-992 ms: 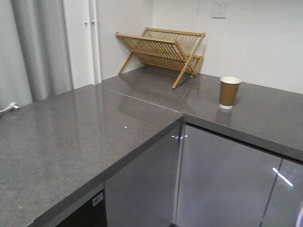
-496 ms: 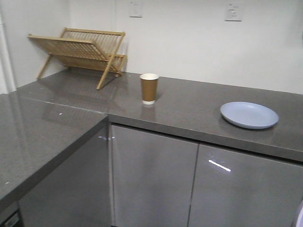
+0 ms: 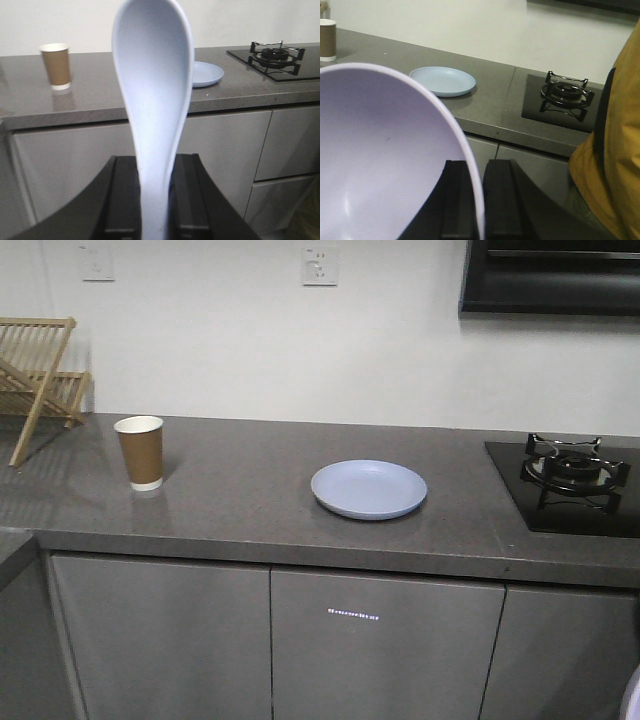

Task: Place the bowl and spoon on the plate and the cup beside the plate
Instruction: 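Drive the base holding spoon and bowl to the pale blue plate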

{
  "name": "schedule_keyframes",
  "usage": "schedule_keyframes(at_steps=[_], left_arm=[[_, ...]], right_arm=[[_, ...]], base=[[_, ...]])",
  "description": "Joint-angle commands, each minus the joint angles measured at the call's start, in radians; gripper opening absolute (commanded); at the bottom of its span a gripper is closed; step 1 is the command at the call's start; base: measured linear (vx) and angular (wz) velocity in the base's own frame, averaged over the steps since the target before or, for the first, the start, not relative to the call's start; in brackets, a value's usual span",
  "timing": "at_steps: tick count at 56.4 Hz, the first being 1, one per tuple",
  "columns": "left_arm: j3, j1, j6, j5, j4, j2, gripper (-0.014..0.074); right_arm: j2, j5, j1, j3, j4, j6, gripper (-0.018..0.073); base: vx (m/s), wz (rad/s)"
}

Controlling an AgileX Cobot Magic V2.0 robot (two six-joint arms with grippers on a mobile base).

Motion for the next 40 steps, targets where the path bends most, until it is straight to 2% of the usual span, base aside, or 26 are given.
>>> schedule_keyframes(at_steps=[1,16,40], left_arm=[[-0.025,-0.007,-0.003,-0.071,-0.024,0.009,0.0000],[-0.025,-0.007,-0.003,-0.071,-0.024,0.009,0.0001],[-0.025,-0.007,-0.003,-0.071,-0.024,0.009,0.0001]], right_arm=[[0.012,-0.090,0.002,-0.026,-0.017,-0.008,-0.0008],[0.012,-0.092,0.002,-0.026,-0.017,-0.008,-0.0008],[0.012,-0.091,0.002,-0.026,-0.017,-0.008,-0.0008]], base=[[0.25,-0.38],[0.28,-0.22],[0.35,0.03]])
